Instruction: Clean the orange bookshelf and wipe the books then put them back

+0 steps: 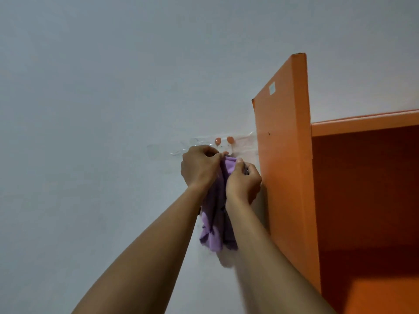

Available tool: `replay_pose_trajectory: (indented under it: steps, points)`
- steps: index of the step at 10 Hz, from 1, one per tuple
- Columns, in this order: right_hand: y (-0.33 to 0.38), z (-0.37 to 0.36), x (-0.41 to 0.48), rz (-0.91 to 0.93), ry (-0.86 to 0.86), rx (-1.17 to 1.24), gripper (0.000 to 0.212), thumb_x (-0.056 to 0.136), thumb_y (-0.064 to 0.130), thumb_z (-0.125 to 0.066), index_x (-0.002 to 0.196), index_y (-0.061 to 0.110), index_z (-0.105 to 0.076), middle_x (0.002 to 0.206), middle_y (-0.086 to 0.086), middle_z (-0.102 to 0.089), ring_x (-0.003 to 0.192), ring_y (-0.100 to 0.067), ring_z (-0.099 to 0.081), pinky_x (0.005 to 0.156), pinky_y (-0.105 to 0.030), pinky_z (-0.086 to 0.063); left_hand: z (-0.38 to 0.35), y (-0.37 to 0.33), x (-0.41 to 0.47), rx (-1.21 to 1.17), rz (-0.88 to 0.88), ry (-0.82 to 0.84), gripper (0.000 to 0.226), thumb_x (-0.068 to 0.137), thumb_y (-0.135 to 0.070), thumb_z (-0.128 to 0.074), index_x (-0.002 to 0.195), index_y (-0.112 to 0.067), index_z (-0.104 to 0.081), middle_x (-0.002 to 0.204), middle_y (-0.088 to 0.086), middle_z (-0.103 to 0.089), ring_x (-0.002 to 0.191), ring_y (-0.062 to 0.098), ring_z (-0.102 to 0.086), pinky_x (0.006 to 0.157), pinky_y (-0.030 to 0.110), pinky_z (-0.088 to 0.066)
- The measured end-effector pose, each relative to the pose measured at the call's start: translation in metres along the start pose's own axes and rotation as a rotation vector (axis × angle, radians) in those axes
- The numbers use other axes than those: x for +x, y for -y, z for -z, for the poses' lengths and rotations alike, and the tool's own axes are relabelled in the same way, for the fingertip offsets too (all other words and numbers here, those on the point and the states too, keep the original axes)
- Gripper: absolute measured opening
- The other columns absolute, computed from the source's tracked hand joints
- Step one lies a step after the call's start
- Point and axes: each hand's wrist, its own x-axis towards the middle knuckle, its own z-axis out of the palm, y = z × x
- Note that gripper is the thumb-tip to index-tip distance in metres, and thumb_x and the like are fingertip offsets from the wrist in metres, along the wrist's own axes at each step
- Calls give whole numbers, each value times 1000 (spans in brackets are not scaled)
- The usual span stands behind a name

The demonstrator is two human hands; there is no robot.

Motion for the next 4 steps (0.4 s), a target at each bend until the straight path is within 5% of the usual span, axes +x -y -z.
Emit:
replay_pose_trajectory:
  steps: [3,4]
  points:
    - [-86,53,-32,-177,148,-311,34,99,42,-48,98,25,-77,102,-4,-76,98,-33,-67,100,-51,-51,-1,64,-86,29,226,176,15,86,-38,-66,84,-33,-80,78,-12,-76,77,13,-70,77,35,-59]
    - [-122,117,-73,-176,344,-530,33,106,37,-39,115,25,-69,124,-4,-70,111,-27,-62,98,-39,-49,21,100,-187,83,373,299,18,89,-39,-67,76,-32,-77,85,-8,-78,88,17,-71,79,31,-54]
